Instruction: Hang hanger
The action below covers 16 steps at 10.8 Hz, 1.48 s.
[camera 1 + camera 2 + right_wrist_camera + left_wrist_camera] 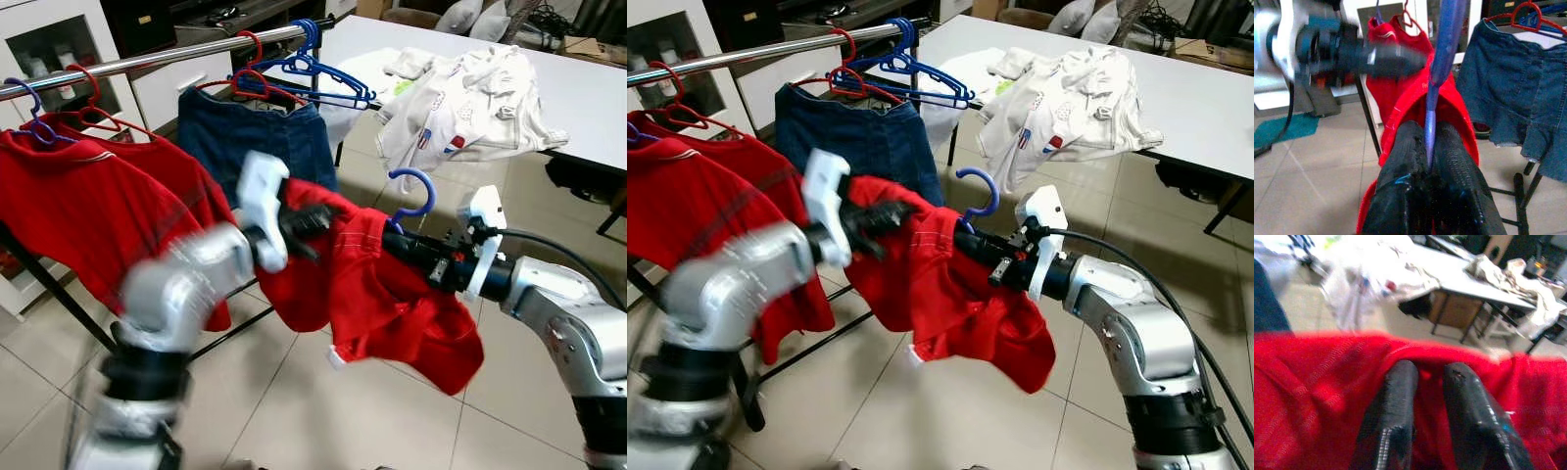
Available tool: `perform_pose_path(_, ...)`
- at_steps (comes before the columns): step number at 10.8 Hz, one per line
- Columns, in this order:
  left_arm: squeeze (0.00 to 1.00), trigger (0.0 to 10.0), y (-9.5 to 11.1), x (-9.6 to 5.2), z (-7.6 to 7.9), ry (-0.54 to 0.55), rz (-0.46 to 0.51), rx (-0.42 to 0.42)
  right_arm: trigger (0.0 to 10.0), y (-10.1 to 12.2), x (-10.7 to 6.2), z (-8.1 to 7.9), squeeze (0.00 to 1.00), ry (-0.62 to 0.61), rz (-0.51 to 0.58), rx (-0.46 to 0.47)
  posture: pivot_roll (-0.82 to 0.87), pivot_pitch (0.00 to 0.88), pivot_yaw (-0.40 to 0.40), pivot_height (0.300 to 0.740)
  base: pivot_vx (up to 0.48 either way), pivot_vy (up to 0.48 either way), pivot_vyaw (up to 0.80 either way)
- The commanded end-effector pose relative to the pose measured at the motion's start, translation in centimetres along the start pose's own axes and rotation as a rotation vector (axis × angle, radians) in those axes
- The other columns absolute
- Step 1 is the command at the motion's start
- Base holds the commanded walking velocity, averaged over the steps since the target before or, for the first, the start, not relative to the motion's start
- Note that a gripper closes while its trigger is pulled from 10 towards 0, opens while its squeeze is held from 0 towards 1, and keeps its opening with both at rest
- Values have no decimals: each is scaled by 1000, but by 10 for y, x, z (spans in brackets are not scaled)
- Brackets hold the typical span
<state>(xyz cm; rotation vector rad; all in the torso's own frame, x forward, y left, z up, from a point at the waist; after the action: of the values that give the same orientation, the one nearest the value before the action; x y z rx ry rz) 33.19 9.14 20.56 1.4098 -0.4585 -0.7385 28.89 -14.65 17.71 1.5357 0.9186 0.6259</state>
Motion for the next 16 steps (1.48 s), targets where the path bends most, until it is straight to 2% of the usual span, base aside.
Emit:
perform_pose_path(1, 0, 0, 16, -4, -9, 23, 42, 25, 10000, 0, 0, -8, 0, 48, -8, -22, -5, 12, 22, 740, 0, 0, 0)
perform_pose_path(3, 0, 0, 36, -10, -19, 22, 56, 49, 10000, -1, -2, -12, 0, 53, 3, -16, -4, 14, 34, 740, 0, 0, 0)
perform_pose_path(4, 0, 0, 30, -10, -9, -41, 25, 63, 10000, 2, -2, -13, 0, 50, 21, -13, -5, 14, 39, 740, 0, 0, 0)
perform_pose_path(5, 0, 8902, 16, -10, 4, -106, -3, 109, 10000, 4, -2, -14, 0, 47, 32, -13, -9, 22, 44, 740, 0, 0, 0)
perform_pose_path(6, 1000, 10000, -4, -14, 23, -217, -4, 42, 10000, 3, -4, -14, 0, 37, 38, -8, -11, 21, 46, 740, 0, 0, 0)
perform_pose_path(7, 1000, 10000, -15, -21, 34, -305, 5, 13, 10000, 2, -8, -13, 0, 28, 42, -1, -14, 21, 48, 740, 0, 0, 0)
perform_pose_path(8, 1000, 10000, -34, -28, 40, -366, -40, 41, 10000, 2, -12, -13, 0, 25, 47, 2, -17, 20, 50, 740, 0, 0, 0)
perform_pose_path(9, 1000, 10000, -43, -31, 40, -371, -67, 73, 10000, 3, -13, -14, 0, 29, 51, 0, -17, 20, 45, 740, 0, 0, 0)
perform_pose_path(11, 1000, 10000, -48, -37, 32, -321, -54, 61, 10000, 5, -10, -15, 0, 75, 62, -1, 6, 17, 18, 740, 0, 0, 0)
perform_pose_path(13, 1000, 10000, -52, -39, 32, -325, -28, 32, 10000, 6, -7, -18, 0, 136, 64, -7, 20, 14, 2, 740, 0, 0, 0)
perform_pose_path(14, 1000, 10000, -52, -40, 36, -344, -10, 29, 10000, 7, -1, -13, 0, 149, 51, -11, 34, 12, -12, 740, 0, 0, 0)
perform_pose_path(16, 1000, 10000, -49, -42, 34, -339, 3, 24, 10000, 10, 4, -8, 0, 161, 50, -20, 47, 10, -18, 740, 0, 0, 0)
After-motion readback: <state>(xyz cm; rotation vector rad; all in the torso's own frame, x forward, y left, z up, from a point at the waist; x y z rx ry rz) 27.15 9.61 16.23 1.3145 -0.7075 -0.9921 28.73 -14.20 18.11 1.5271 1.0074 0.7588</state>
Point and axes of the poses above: a point about 5 cm out from each wrist's last joint towards the gripper, its own x axis pointing out of the wrist towards the gripper, its own y axis along the axis of the wrist's last joint, z = x × y, the point moved 2 cm from there along x, pointing out of the wrist towards the gripper, and after that the axes turned 5 degrees about x, right-handed, at the moved point
